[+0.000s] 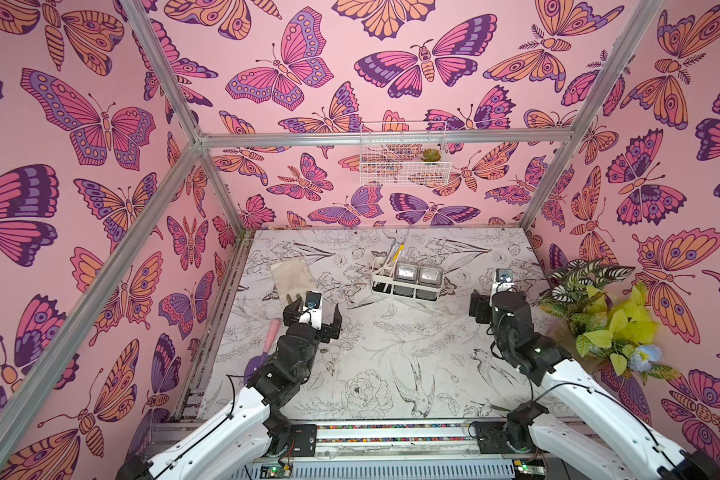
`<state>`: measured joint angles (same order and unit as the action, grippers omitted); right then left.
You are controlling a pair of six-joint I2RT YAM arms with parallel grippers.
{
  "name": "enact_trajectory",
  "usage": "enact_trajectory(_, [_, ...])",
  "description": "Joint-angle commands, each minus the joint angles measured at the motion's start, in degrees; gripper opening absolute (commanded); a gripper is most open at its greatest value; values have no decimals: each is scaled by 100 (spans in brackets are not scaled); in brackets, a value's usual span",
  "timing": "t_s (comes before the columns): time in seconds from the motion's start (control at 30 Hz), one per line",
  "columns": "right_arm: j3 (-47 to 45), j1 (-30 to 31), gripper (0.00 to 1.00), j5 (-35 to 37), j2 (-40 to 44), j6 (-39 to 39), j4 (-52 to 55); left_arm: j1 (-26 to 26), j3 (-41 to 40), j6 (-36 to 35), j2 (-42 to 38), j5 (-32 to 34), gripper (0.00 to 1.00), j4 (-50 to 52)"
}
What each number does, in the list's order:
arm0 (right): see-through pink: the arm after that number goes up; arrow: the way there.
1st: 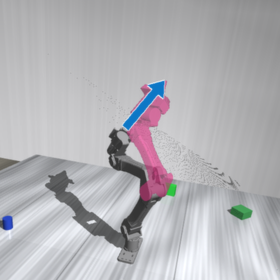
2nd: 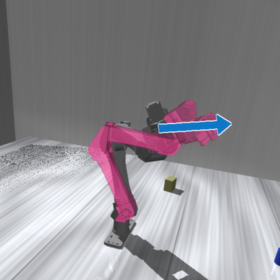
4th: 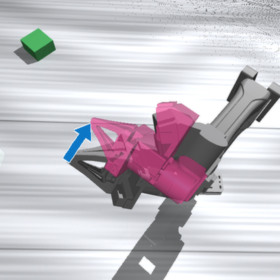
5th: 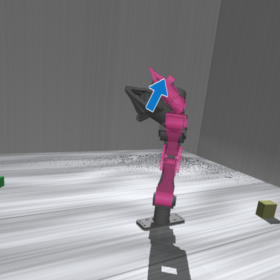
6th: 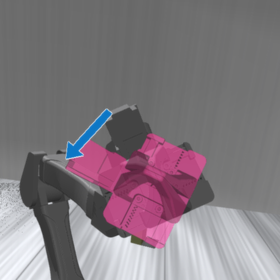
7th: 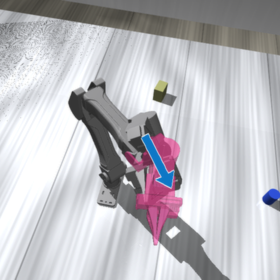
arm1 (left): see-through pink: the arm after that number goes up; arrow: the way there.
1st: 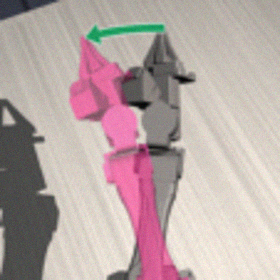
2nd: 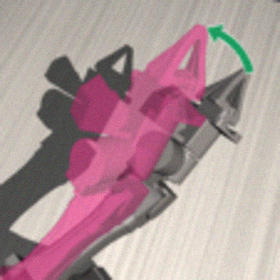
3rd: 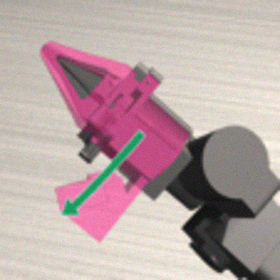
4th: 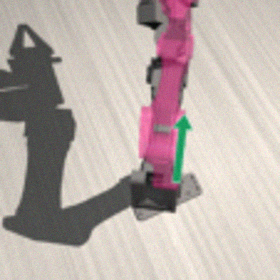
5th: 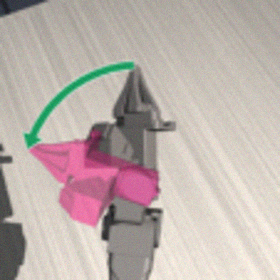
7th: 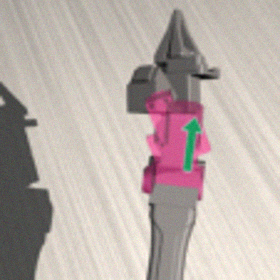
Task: Place the toothbrush into the toothbrush holder
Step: Reset both arms
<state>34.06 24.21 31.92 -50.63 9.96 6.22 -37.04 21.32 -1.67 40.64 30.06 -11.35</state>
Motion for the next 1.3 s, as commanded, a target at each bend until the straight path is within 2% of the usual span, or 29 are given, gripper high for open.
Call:
enact_trajectory(0.0, [-264,-349,86,103,-277,-415,-1198,29,-183,-156,-118,125,100,-351])
enact_trajectory(0.2, [-904,-1229,87,-93,-1196,-65,-2811,24,-190,-202,57,142,100,-434])
enact_trajectory(0.27, [-1077,-1354,87,-549,-1428,-264,-3241,24,-190,-193,99,175,100,-433])
enact_trajectory(0.33, [-1198,-1432,87,-506,-1724,-431,-3774,29,-190,-185,94,184,100,-441])
enact_trajectory(0.43, [-1166,-1712,88,-562,-2260,-487,-4134,39,-409,-222,114,182,100,-541])
enact_trajectory(0.63, [-1161,-2330,87,-1135,-3068,-50,-4893,250,-628,-362,355,53,100,-1087])
enact_trajectory(0.77, [-808,-2321,88,-1593,-3302,-302,-4479,461,-710,-373,575,-4,100,-1462])
enact_trajectory(0.83, [-899,-2324,89,-1634,-3279,-310,-4652,619,-732,-347,708,-155,100,-1597])
enact_trajectory(0.93, [-1157,-2320,91,-1708,-3446,-356,-5300,770,-745,-400,919,-131,100,-1806])
enact_trajectory(0.97, [-1281,-2316,93,-1722,-3577,-382,-5743,823,-734,-425,970,-140,100,-1844])
enact_trajectory(1.0, [-1360,-2316,99,-1724,-3656,-410,-5933,899,-734,-451,1037,-152,100,-1941])
enact_trajectory(1.03, [-1384,-2292,99,-1708,-3669,-422,-5985,969,-730,-461,1083,-159,100,-1979])
enact_trajectory(1.13, [-1288,-2295,99,-1696,-3522,-394,-5513,1157,-715,-557,1248,-100,100,-2139])
enact_trajectory(1.27, [-1293,-2286,99,-1694,-3525,-391,-5564,1441,-772,-540,1616,119,100,-2518])
